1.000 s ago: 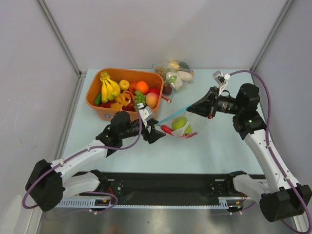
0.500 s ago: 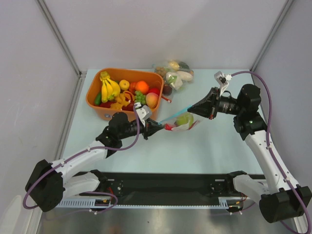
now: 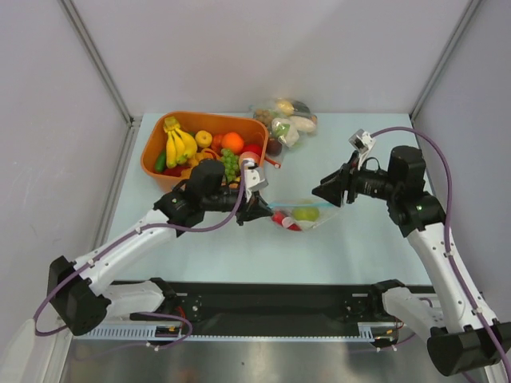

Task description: Open the zip-top bag and remove the fake food

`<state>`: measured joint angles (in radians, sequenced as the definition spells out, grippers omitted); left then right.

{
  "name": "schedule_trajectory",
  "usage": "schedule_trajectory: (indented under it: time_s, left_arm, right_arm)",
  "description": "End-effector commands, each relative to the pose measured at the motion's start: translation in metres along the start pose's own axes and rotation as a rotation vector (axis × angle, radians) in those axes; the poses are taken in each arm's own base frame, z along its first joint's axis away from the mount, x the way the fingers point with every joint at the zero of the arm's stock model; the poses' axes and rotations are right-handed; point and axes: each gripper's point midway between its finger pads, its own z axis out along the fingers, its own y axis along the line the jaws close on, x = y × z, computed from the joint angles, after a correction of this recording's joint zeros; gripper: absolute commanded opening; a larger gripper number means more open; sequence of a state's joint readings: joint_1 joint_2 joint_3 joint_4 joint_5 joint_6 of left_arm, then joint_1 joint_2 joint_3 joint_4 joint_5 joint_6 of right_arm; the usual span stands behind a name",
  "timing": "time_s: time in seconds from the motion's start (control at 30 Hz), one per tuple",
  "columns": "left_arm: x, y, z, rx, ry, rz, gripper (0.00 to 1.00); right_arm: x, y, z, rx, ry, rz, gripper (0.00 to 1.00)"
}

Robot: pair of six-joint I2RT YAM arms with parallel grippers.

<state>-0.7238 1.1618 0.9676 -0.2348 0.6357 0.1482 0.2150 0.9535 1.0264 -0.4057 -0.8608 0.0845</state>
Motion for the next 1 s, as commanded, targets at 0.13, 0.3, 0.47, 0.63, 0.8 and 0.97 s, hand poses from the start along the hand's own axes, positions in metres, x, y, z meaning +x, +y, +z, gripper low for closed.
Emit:
schedule_trajectory:
  time_s: [0.13, 0.3, 0.47, 0.63, 0.8, 0.97]
  left_arm:
    - [0.032, -0.023, -0.001, 0.13, 0.286, 0.039, 0.0]
    - [0.038, -0.025, 0.003, 0.147, 0.355, 0.057, 0.0]
    - [0.037, -0.029, 0.005, 0.159, 0.356, 0.064, 0.0]
    - [0.04, -0.029, 0.007, 0.159, 0.366, 0.061, 0.0]
    - [0.041, -0.026, 0.009, 0.152, 0.37, 0.068, 0.0]
    - [0.033, -0.027, 0.01, 0.151, 0.336, 0.083, 0.0]
  right_arm:
    - [-0.005, 0.032, 0.009, -0.018, 0.024, -0.179, 0.67]
    - [0.017, 0.048, 0.027, -0.095, 0.113, -0.191, 0.66]
    - [0.048, 0.042, 0.041, -0.089, 0.204, -0.18, 0.65]
    - [0.077, 0.045, 0.053, -0.099, 0.265, -0.151, 0.64]
    - [0.101, 0.058, 0.061, -0.144, 0.311, -0.113, 0.64]
    - [0.12, 0.058, 0.067, -0.128, 0.344, -0.113, 0.61]
